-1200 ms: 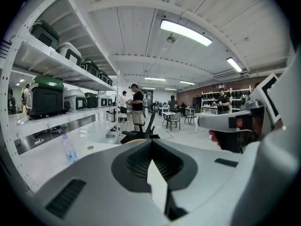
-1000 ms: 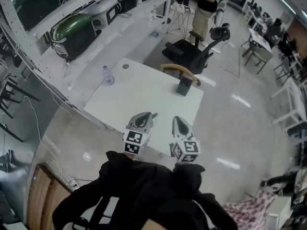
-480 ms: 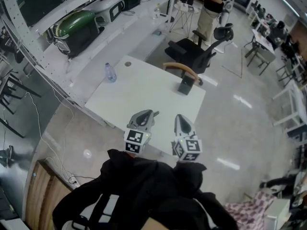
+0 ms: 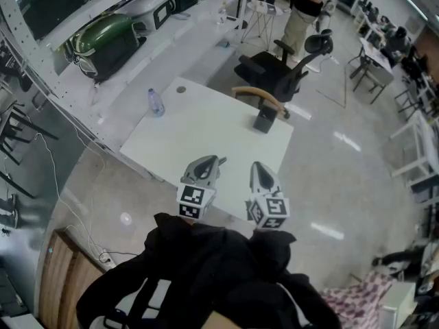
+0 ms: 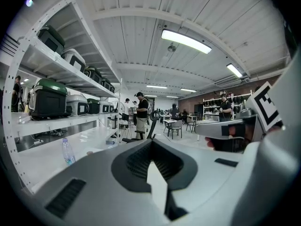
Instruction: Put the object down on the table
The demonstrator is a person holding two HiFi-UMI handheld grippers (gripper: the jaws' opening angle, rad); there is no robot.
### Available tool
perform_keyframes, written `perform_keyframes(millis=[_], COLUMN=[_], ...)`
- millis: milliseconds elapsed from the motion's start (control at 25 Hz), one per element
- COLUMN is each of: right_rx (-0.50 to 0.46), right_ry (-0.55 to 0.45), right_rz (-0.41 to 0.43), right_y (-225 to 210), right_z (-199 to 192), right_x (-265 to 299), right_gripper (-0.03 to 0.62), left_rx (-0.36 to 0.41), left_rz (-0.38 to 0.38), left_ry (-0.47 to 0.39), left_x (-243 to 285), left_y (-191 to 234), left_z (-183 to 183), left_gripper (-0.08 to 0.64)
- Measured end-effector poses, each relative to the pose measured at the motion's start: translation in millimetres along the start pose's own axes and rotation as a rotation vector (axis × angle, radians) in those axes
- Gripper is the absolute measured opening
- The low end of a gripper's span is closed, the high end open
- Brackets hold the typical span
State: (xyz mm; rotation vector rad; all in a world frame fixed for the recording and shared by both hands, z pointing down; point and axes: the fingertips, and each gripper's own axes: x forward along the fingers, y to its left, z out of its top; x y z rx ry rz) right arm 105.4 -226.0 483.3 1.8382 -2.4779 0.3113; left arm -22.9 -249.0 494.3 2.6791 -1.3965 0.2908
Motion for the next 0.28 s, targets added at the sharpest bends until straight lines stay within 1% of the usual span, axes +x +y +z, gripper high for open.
perform_keyframes(millis=[280], right_rx=[-0.001], right_ry=[0.01], right_rz=[0.003], right_y=[2.3], right_z=[-3.7], right_x=[-1.3], right_gripper=[0.002], left_rx=[-0.013], left_rz=[-0.002], left_ry=[0.0], left_x=[-1.6], left_y=[0.7], left_z=[-2.6], left_gripper=[0.002])
